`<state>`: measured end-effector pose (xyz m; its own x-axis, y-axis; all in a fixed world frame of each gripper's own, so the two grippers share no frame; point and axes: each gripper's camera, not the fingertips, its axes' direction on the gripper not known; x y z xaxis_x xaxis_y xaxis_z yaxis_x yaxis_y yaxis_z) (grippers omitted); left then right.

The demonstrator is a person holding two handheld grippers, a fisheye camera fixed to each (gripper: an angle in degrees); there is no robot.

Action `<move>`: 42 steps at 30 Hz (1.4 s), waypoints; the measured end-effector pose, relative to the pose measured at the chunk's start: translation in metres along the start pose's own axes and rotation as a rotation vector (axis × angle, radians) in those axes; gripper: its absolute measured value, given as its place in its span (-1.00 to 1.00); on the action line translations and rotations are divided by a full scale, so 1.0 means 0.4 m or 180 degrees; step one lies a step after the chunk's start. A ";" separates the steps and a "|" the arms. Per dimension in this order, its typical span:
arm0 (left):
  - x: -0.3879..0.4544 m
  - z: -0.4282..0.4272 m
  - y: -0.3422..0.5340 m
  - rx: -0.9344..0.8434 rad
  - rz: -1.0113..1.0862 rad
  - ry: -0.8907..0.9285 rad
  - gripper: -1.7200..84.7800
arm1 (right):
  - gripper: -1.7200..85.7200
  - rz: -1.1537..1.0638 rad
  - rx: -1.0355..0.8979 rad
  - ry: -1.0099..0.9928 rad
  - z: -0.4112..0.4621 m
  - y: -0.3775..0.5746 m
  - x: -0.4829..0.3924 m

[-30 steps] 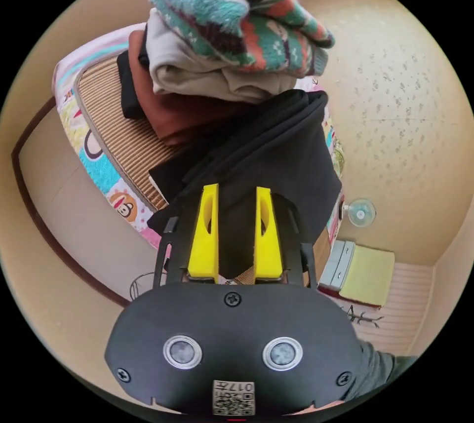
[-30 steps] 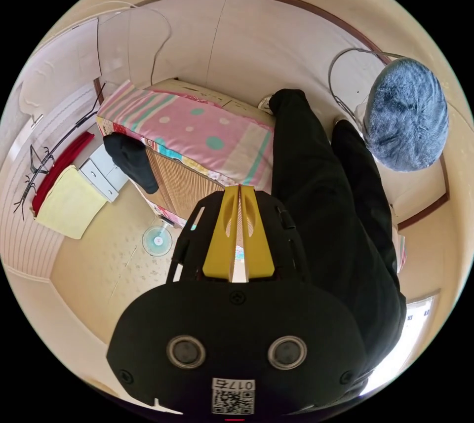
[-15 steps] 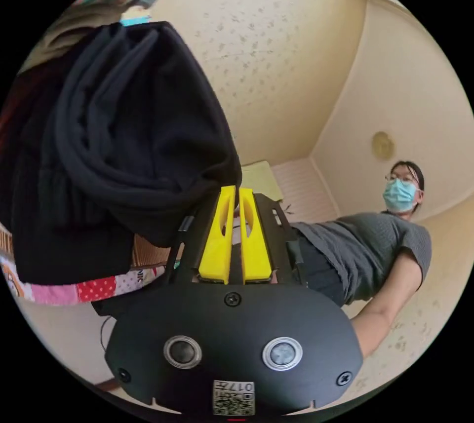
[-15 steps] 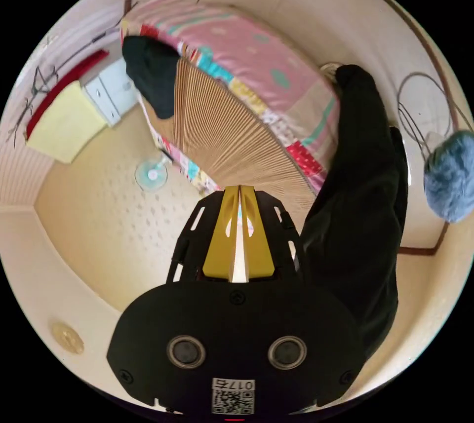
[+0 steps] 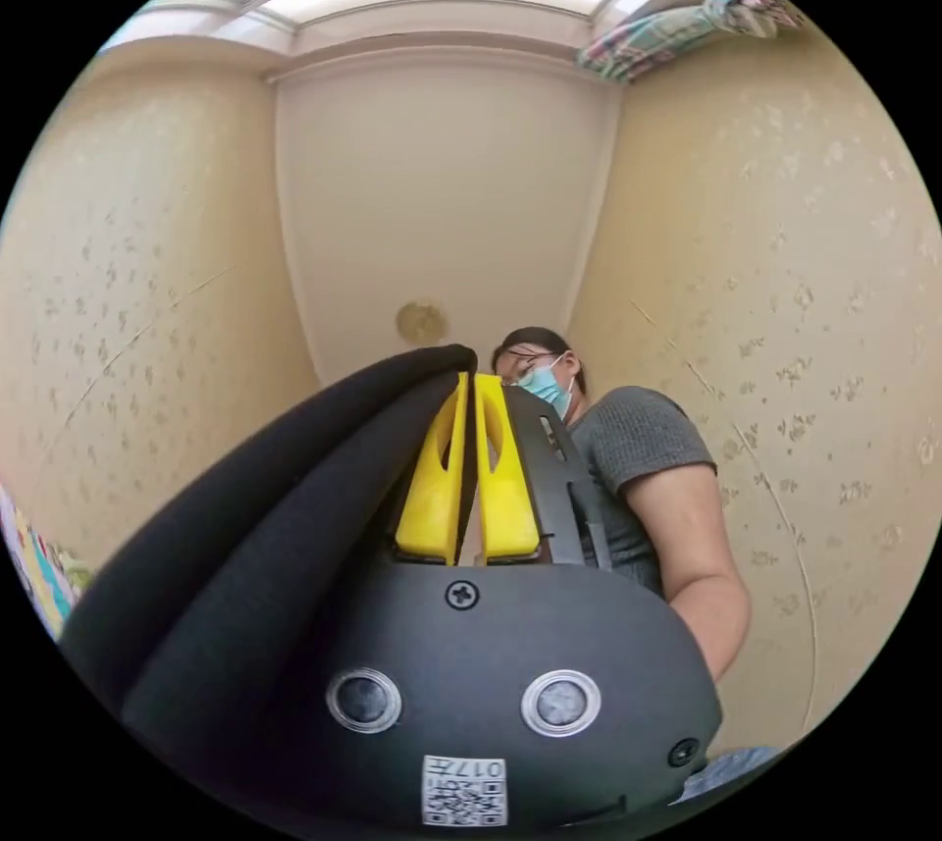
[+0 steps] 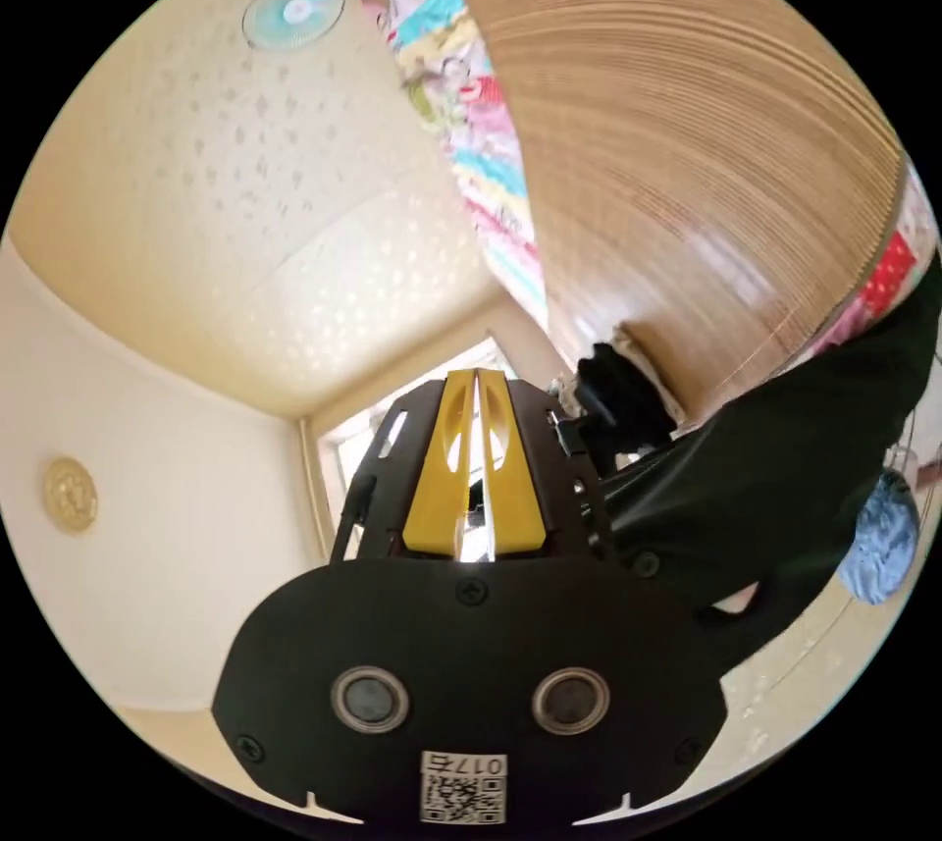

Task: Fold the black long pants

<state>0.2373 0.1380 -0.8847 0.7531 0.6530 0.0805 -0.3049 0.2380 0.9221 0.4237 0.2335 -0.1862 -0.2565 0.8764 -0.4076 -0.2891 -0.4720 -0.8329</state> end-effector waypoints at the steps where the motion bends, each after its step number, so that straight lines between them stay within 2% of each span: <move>1: 0.059 0.028 -0.029 0.0038 0.0254 0.0172 -0.98 | -0.94 -0.0098 -0.0138 -0.0295 0.041 -0.001 -0.005; 4: 0.161 0.100 -0.078 0.0085 0.0630 0.0643 -0.98 | -0.94 -0.0051 -0.0311 -0.0697 0.117 -0.006 0.006; 6: 0.203 0.138 -0.080 0.0173 0.0758 0.0891 -0.97 | -0.94 -0.0006 -0.0425 -0.0627 0.153 -0.018 0.007; 9: 0.249 0.204 -0.044 0.0490 0.1019 0.1662 -0.97 | -0.93 -0.0053 -0.0616 -0.0481 0.202 -0.046 -0.007; 14: 0.213 0.388 0.122 0.0707 0.0807 0.2427 -0.97 | -0.87 0.0023 -0.1089 -0.0183 0.318 -0.122 -0.004; 15: 0.176 0.442 0.186 0.0831 0.0625 0.2630 -0.97 | -0.85 0.0025 -0.1145 -0.0094 0.338 -0.129 0.000; 17: 0.099 0.534 0.306 0.1046 0.0182 0.2927 -0.97 | -0.67 0.0142 -0.1529 0.0389 0.453 -0.157 0.045; 19: -0.017 0.672 0.513 0.1327 -0.0670 0.3236 -0.97 | -0.50 0.0366 -0.1900 0.0603 0.560 -0.175 0.117; 22: -0.085 0.846 0.796 0.1619 -0.1616 0.3735 -0.97 | -0.38 0.0671 -0.2313 0.0189 0.719 -0.201 0.236; 23: -0.085 0.877 0.840 0.1591 -0.1758 0.3805 -0.97 | -0.37 0.0746 -0.2405 0.0095 0.771 -0.211 0.274; 25: -0.059 0.973 0.962 0.1100 -0.2115 0.3910 -0.98 | -0.37 0.0674 -0.2392 -0.0055 0.819 -0.222 0.301; 28: -0.021 1.022 1.024 0.0629 -0.2109 0.4157 -0.98 | -0.40 0.0369 -0.2230 -0.0823 0.822 -0.264 0.291; 30: -0.025 1.004 1.060 0.0386 -0.2066 0.4067 -0.98 | -0.49 -0.0043 -0.2178 -0.0933 0.808 -0.299 0.252; 32: -0.045 0.954 1.101 0.0283 -0.2003 0.3888 -0.98 | -0.75 -0.0394 -0.2029 -0.1000 0.800 -0.333 0.196; 35: -0.080 0.867 1.171 0.0215 -0.1942 0.3831 -0.98 | -0.87 -0.1055 -0.1948 -0.0943 0.815 -0.353 0.103; 36: -0.086 0.837 1.188 -0.0040 -0.1878 0.3735 -0.98 | -0.88 -0.1201 -0.1928 -0.0926 0.818 -0.355 0.082; 38: -0.086 0.767 1.206 -0.0514 -0.1709 0.3268 -0.98 | -0.91 -0.1786 -0.1789 -0.0988 0.816 -0.355 -0.001; 40: -0.099 0.657 1.235 -0.1185 -0.1645 0.2402 -0.97 | -0.92 -0.2173 -0.1768 -0.1208 0.810 -0.352 -0.057; 41: -0.107 0.625 1.247 -0.1338 -0.1676 0.2154 -0.97 | -0.93 -0.2448 -0.1793 -0.1332 0.806 -0.345 -0.094; 42: -0.126 0.555 1.276 -0.1606 -0.1779 0.1592 -0.97 | -0.93 -0.2623 -0.1810 -0.1373 0.804 -0.338 -0.113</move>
<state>0.1731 0.0670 -0.3340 0.5627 0.5557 -0.6120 -0.2789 0.8246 0.4923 0.1779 0.2268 0.0650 -0.5136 0.7435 0.4283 -0.0799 0.4556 -0.8866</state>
